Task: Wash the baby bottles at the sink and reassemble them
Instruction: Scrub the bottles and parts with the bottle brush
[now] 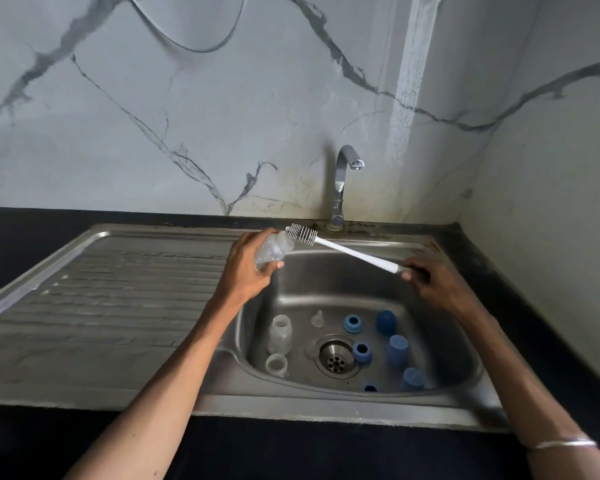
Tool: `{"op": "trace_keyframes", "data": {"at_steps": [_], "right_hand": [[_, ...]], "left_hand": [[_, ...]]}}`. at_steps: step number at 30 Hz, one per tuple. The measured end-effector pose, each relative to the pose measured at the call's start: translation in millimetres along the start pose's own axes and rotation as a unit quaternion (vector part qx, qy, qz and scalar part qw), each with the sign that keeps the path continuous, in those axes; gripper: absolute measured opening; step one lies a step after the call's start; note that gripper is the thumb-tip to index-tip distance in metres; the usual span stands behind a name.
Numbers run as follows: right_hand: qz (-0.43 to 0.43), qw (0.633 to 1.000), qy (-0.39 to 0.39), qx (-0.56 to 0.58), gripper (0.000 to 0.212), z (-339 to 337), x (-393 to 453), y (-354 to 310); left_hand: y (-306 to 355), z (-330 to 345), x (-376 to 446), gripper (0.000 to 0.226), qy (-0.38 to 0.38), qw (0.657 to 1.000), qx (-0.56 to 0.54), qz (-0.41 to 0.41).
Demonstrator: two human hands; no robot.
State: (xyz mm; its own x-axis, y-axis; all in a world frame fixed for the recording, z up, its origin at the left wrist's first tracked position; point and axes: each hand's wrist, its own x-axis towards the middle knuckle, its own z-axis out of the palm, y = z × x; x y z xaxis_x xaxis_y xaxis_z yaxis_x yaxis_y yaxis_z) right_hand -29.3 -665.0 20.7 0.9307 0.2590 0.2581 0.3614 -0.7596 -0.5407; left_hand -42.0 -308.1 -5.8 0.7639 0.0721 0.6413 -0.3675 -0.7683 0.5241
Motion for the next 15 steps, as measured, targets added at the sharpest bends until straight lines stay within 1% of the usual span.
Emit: {"op": "trace_keyframes", "data": {"at_steps": [2, 4, 6, 10, 12, 15], "right_hand": [[0.003, 1.0, 0.012, 0.01, 0.021, -3, 0, 1], [0.009, 1.0, 0.013, 0.009, 0.028, -6, -3, 3], [0.01, 1.0, 0.017, 0.009, 0.033, -8, -3, 4], [0.027, 0.999, 0.031, 0.001, 0.038, -12, -2, 5], [0.018, 0.999, 0.034, -0.008, 0.037, -9, -3, -1], [0.001, 0.999, 0.014, -0.042, 0.036, -1, -5, -15]], "left_hand": [[-2, 0, 1, 0.067, -0.003, 1.0, -0.018, -0.004], [-3, 0, 2, 0.068, -0.023, 0.999, -0.022, -0.008], [-8, 2, 4, 0.071, -0.047, 0.999, -0.009, -0.001], [-10, 4, 5, 0.072, -0.091, 0.995, 0.041, -0.017], [-2, 9, 3, 0.07, -0.12, 0.992, 0.042, 0.006], [7, 20, 0, 0.069, -0.156, 0.986, 0.02, 0.05]]}}
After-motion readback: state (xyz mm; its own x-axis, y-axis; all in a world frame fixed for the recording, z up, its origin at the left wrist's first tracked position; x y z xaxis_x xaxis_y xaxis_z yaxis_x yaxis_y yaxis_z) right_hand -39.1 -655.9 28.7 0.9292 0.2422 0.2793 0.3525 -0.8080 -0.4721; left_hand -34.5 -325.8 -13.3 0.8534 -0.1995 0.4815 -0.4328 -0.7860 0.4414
